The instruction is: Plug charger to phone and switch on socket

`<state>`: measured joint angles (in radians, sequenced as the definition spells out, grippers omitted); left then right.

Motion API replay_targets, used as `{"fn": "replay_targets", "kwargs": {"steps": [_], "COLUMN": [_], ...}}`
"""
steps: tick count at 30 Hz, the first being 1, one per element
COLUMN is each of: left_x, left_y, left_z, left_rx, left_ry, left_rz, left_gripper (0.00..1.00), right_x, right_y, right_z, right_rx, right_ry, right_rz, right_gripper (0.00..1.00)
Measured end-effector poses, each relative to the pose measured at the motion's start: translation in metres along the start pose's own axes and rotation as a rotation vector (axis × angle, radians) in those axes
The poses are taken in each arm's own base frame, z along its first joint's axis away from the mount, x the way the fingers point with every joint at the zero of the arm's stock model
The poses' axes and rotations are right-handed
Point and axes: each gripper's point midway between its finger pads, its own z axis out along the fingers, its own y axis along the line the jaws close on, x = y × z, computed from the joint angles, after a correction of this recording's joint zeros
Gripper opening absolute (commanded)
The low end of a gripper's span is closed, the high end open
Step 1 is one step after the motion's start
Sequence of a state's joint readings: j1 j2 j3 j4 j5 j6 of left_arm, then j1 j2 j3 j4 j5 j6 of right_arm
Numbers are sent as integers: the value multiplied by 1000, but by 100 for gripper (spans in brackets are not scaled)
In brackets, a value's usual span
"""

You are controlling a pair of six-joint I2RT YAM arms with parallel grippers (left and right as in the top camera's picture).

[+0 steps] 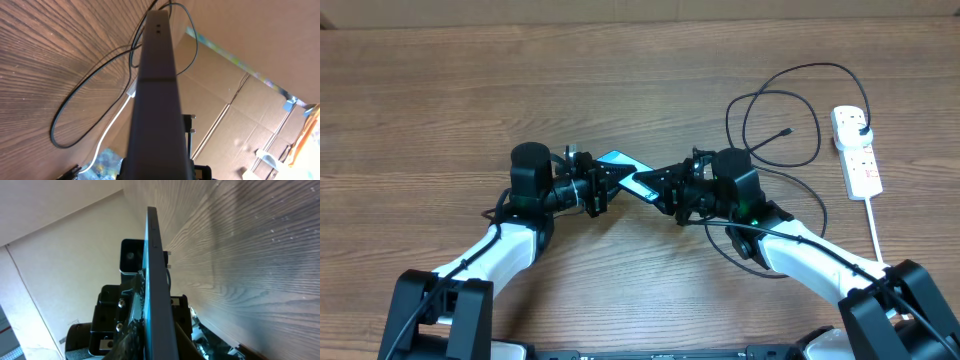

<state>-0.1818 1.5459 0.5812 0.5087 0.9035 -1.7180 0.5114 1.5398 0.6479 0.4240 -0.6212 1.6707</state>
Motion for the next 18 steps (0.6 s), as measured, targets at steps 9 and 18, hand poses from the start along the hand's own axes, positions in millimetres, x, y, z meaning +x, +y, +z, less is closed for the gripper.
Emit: {"fn": "replay_targets", "kwargs": {"steps": [9, 18], "left_x": [-7, -27], "left_y": [3, -38], "left_z": [-6, 9], "left_rx": [-2, 22], "left_ry": [0, 148], "left_rz": [52, 98], "left_gripper": [4, 4], "right_x": [-16, -75], "right_y": [-16, 9], "right_z": [-2, -32], "right_rx": [74, 52], "right_ry": [-111, -321], "right_rz": [-84, -348], "right_gripper": [40, 45]}}
